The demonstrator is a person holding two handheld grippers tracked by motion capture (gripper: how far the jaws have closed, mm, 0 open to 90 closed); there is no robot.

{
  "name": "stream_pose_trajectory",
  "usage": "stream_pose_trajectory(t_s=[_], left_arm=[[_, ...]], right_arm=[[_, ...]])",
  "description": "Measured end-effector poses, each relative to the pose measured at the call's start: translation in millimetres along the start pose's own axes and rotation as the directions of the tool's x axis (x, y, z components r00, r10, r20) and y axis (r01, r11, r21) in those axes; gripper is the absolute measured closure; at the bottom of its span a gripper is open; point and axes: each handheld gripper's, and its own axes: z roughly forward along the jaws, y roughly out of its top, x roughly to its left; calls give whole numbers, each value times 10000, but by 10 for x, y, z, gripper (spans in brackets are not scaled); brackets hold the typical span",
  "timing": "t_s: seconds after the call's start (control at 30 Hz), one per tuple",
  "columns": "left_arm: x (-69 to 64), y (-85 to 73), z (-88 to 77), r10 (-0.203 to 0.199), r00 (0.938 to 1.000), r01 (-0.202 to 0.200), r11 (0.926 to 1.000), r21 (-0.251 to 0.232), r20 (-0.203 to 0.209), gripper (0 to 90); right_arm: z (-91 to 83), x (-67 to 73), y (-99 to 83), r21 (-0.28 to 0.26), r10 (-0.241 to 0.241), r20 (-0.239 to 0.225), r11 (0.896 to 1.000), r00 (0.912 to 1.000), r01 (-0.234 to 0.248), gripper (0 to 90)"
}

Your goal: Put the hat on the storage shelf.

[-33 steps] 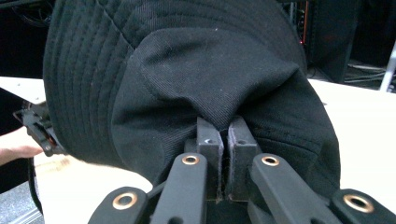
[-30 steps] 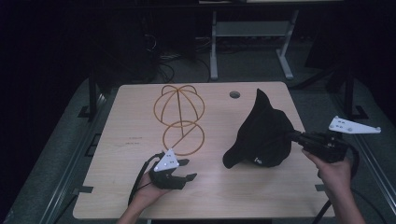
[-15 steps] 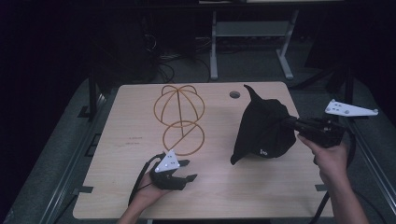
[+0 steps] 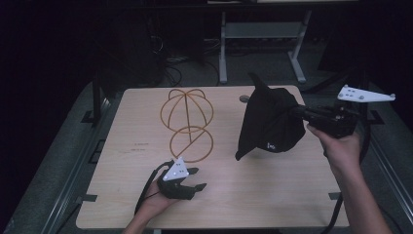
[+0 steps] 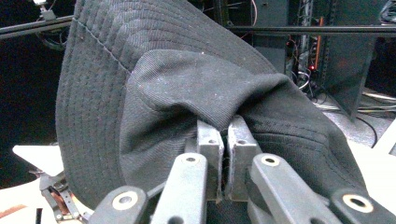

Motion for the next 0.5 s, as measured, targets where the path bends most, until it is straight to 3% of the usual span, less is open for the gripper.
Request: stream_pose_trajectory(t_s=[0.43,0.5], left_arm=[[-10,-11,8,133,9999,-132,9999,67,-97,379],[-14,-14,12,-11,10000,11,10000,43,-77,374]], right_arm=[[257,103,327,4,-178,-391,9998,9991,178,865],[304,121,362,-27,-197,-450,9998,9988,196,865]])
